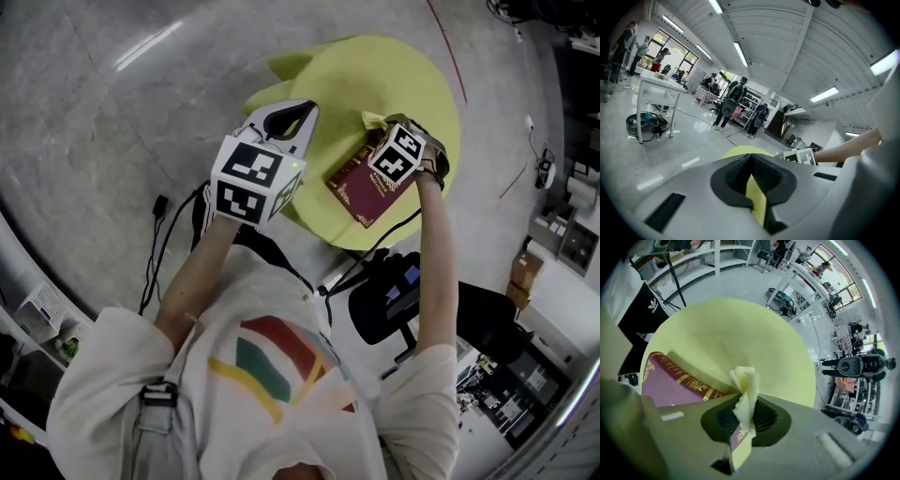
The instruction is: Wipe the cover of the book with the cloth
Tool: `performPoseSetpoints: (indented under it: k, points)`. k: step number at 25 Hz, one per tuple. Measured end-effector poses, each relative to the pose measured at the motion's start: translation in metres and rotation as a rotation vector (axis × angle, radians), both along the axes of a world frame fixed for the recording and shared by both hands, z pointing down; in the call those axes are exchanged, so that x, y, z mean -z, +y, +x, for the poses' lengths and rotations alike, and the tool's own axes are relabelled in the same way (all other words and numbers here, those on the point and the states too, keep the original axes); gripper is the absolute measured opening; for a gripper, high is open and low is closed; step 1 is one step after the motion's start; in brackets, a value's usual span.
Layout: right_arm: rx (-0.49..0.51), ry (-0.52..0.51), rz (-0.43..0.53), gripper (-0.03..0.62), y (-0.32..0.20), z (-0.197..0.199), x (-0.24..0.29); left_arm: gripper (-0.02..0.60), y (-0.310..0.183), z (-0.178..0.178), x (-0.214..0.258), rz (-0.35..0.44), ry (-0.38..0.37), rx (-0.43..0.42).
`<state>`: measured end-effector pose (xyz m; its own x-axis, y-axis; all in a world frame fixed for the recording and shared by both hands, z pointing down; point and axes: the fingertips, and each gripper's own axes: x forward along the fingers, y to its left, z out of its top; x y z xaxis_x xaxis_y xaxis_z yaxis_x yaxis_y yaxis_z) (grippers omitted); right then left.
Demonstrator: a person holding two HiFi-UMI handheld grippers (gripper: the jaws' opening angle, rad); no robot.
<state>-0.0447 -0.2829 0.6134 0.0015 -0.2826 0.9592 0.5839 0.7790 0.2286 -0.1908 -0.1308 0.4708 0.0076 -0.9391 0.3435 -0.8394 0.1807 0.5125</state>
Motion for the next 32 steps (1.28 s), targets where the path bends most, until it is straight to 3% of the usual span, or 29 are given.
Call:
performPoseSetpoints:
  k: [6, 17, 32]
  points:
    - [-0.023, -0.034, -0.108, 0.028, 0.023, 0.005, 0.002, 0.015, 0.0, 0.005, 0.002, -0.007, -0.004, -0.004]
    - [0.029, -0.023, -0.319, 0.028, 0.121, 0.018, -0.004, 0.015, 0.004, 0.007, 0.001, 0.003, -0.015, -0.008]
    - [0.152, -0.012, -0.459, 0.028, 0.218, 0.041, -0.002, 0.015, 0.003, 0.016, 0.014, 0.023, -0.037, -0.013]
